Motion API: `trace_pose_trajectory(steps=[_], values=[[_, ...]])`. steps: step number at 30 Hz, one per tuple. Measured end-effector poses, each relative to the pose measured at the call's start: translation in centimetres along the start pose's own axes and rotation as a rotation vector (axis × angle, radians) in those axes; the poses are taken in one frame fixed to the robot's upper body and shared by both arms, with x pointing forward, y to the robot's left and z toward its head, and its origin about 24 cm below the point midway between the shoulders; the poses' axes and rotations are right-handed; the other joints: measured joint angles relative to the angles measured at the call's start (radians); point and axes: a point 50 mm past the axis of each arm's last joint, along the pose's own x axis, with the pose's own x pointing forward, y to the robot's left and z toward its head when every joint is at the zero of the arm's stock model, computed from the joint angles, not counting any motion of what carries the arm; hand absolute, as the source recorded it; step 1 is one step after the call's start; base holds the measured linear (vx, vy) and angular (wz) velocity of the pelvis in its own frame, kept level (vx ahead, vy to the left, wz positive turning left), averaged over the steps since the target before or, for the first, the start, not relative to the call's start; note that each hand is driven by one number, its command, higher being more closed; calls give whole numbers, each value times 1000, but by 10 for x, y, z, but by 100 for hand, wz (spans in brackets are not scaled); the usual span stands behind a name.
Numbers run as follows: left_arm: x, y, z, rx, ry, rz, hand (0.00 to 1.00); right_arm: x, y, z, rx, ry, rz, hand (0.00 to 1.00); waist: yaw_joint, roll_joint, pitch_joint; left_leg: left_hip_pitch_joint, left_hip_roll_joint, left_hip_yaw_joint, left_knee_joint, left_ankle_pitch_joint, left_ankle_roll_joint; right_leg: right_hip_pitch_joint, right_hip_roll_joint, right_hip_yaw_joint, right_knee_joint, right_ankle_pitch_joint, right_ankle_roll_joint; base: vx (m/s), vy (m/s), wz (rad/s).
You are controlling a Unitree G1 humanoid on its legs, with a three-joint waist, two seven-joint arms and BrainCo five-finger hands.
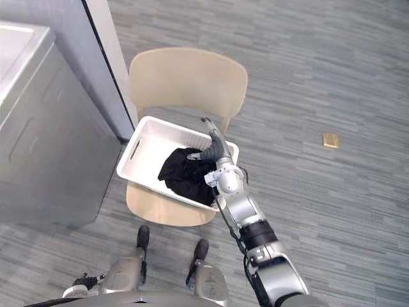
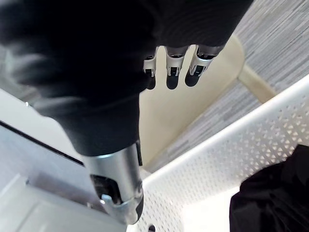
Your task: Pick up the laundry basket with both hands and put the clothes into the washing machine.
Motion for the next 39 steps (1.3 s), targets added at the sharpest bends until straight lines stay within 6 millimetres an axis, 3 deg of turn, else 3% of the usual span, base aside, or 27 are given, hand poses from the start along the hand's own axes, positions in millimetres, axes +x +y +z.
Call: trace_pose_trajectory(steps=[4,6,10,17,24,32,39], values=[[0,-3,19,7,-71,-4,0,11,-9,-10,-165,28,73,0,11,0,45,-38,0,-26,-2,21,2,-35,-2,-11,21,0,-1,-58,3,18],[1,-3,26,11,-94,-5,0,22,-24,-9,-224,33,60,0,16,-1,76,-50,2,-36,-3,30,-1,-54,-2,-12,41,-4,-7,-89,-4,7],[0,-3,33,-5,-124,1,0,34,-42,1,-280,6,31,0,18,-2,98,-79,6,-41,-12,51,-3,-99,-1,-9,73,-8,-14,-67,-9,2],[0,-3,53,-13,-178,18,0,42,-52,0,-328,33,25,0,32,-6,138,-113,21,-53,-42,89,-9,-150,10,-12,94,-4,-26,-56,-32,1],[-1,-5,71,-17,-228,27,0,54,-71,6,-360,56,-24,0,43,-8,140,-168,40,-72,-42,110,-20,-201,30,-16,101,3,-37,-40,-49,3],[-2,-7,87,-45,-262,32,0,54,-75,-9,-378,144,-26,0,40,-15,155,-220,52,-89,-43,128,-27,-242,43,-28,96,13,-49,-23,-47,1],[-3,-8,101,-82,-292,32,0,62,-83,-4,-417,151,-63,0,45,-20,163,-283,67,-109,-43,142,-38,-287,61,-47,79,28,-60,-11,-62,3]])
